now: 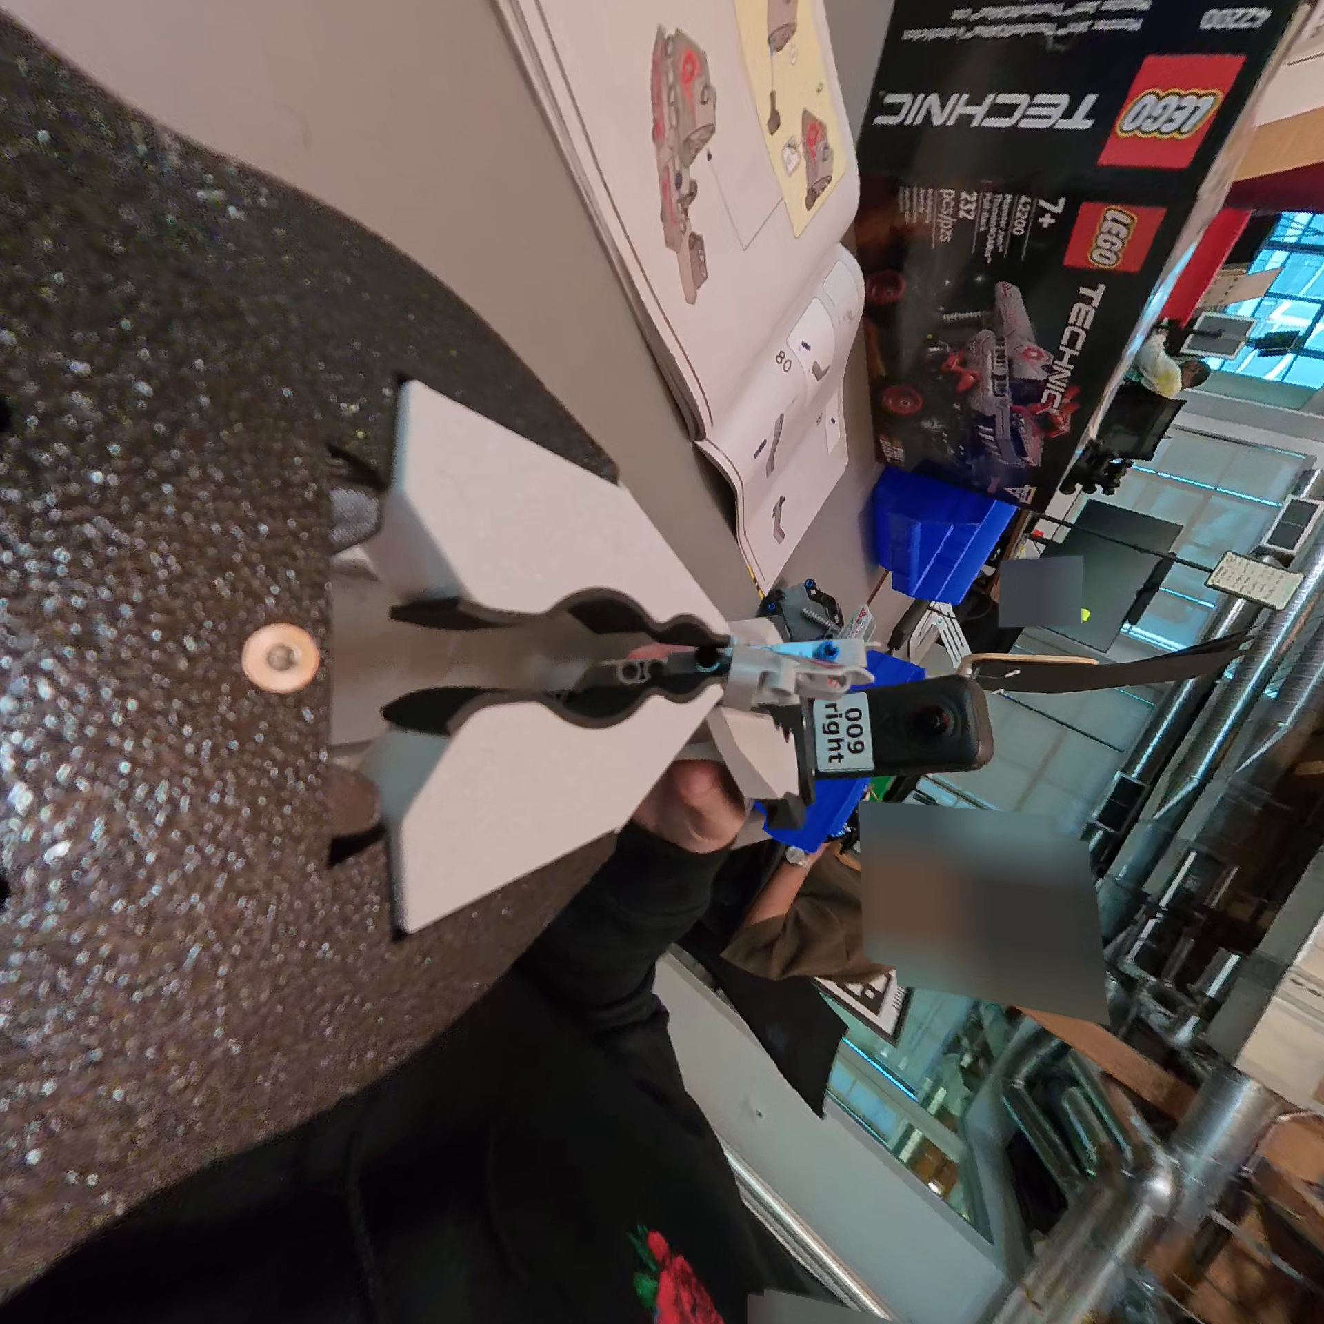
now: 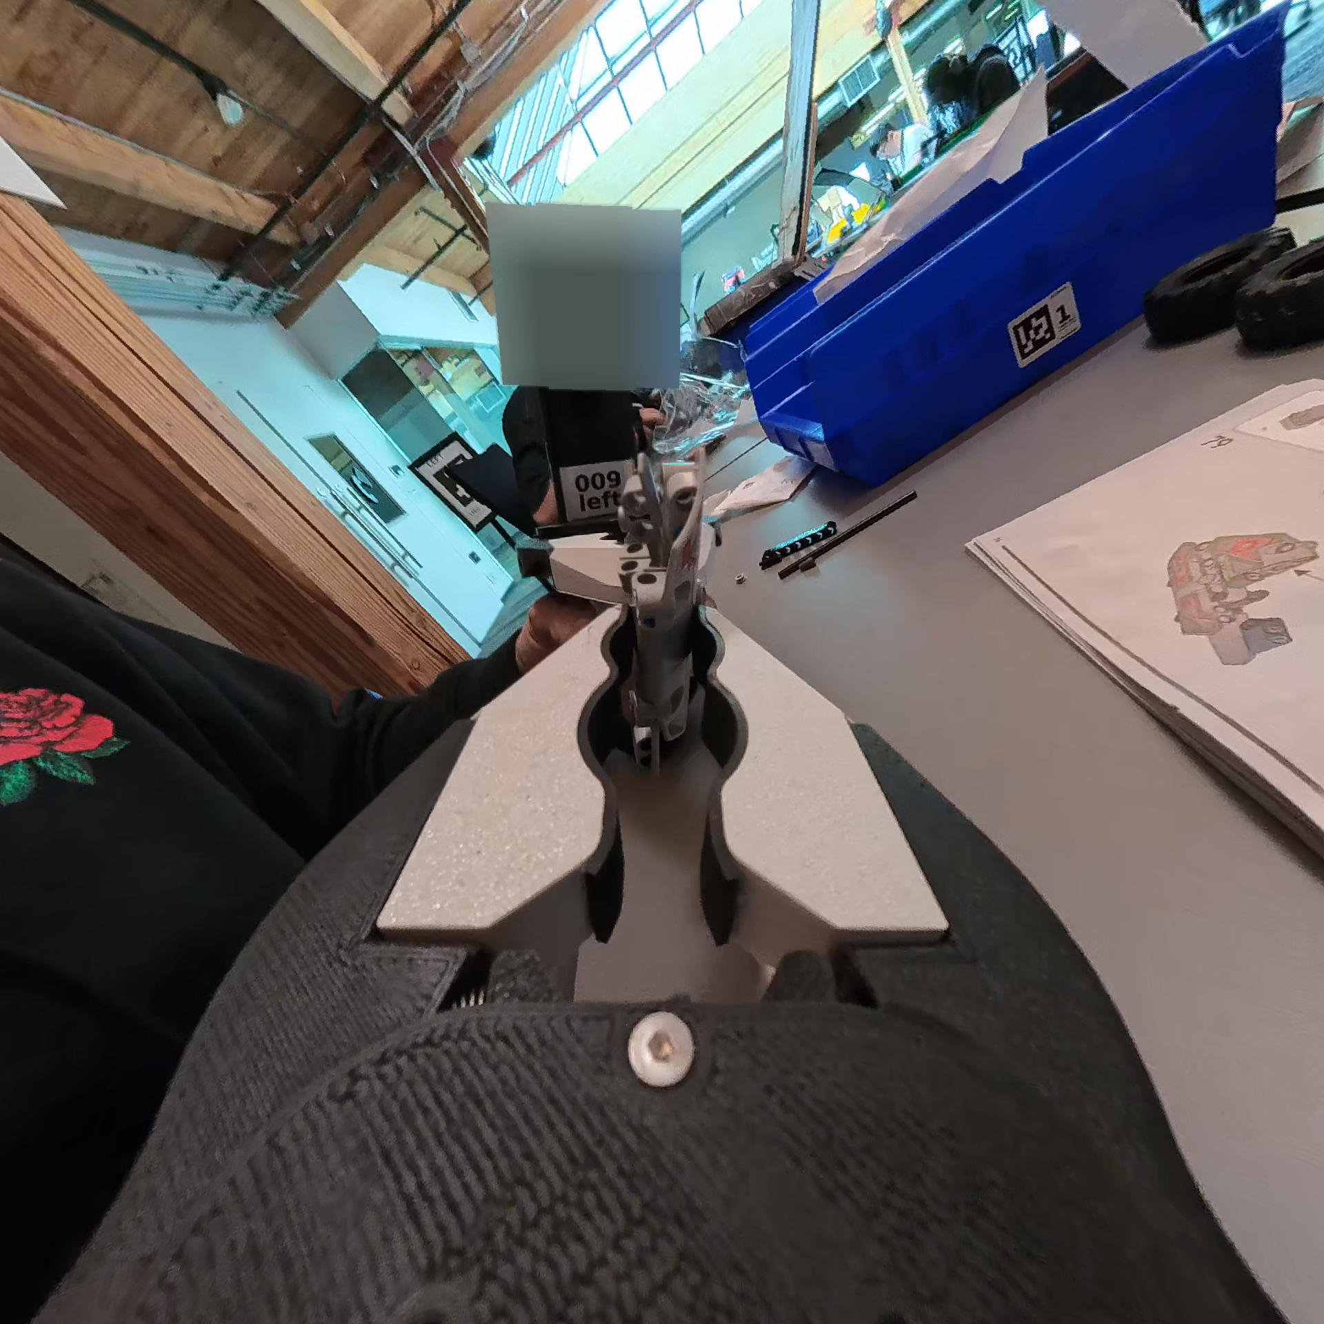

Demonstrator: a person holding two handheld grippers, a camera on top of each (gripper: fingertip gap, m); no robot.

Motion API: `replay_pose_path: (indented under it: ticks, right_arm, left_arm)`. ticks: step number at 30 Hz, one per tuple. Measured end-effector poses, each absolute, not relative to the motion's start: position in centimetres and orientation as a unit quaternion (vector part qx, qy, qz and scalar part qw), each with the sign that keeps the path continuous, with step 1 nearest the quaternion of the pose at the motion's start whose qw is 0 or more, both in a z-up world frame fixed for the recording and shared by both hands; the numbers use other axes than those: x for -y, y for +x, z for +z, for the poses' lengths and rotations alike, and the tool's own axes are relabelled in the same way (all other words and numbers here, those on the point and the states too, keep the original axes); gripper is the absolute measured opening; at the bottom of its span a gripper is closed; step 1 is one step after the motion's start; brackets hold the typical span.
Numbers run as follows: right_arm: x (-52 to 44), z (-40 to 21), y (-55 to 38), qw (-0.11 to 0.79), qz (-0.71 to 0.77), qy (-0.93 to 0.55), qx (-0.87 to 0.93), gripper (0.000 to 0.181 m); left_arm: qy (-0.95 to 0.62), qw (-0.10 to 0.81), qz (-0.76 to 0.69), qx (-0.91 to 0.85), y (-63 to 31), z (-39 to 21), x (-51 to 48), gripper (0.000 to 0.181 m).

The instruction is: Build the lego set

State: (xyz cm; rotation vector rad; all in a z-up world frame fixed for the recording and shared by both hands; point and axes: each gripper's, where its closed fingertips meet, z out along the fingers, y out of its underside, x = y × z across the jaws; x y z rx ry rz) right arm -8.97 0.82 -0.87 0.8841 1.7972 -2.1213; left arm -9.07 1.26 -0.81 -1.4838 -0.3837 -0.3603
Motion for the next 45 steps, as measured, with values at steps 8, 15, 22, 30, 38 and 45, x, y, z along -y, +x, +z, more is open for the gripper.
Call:
replay_pose_path:
  ticks: [8,15,22,30,38,45]
  right_arm:
    - [-0.61,-1.55,-8.41,0.125,-0.708,0.297,-0.629,0.015]
    - [-0.78,-1.52,-9.14,0.099,-0.706,0.31,-0.629,0.015]
    - [-1.09,-1.28,-9.32,0.096,-0.711,0.314,-0.622,0.015]
    - [-1.22,-1.05,-9.29,0.1,-0.716,0.315,-0.615,0.015]
    - [-1.32,-0.94,-9.21,0.106,-0.718,0.315,-0.612,0.014]
    - [-1.32,-0.93,-9.18,0.108,-0.719,0.317,-0.61,0.015]
  left_arm:
    - [-0.707,0.681,-0.132,0.135,-8.67,-1.52,-1.19,0.004]
    - [-0.685,0.692,-0.145,0.175,-9.47,-1.33,-1.43,0.004]
    - [-0.679,0.7,-0.131,0.178,-9.53,-1.09,-1.57,0.004]
    - [-0.671,0.705,-0.135,0.184,-9.53,-0.93,-1.7,0.004]
    - [-0.671,0.708,-0.131,0.18,-9.44,-0.82,-1.74,0.003]
    - [-0.67,0.71,-0.129,0.178,-9.4,-0.75,-1.7,0.003]
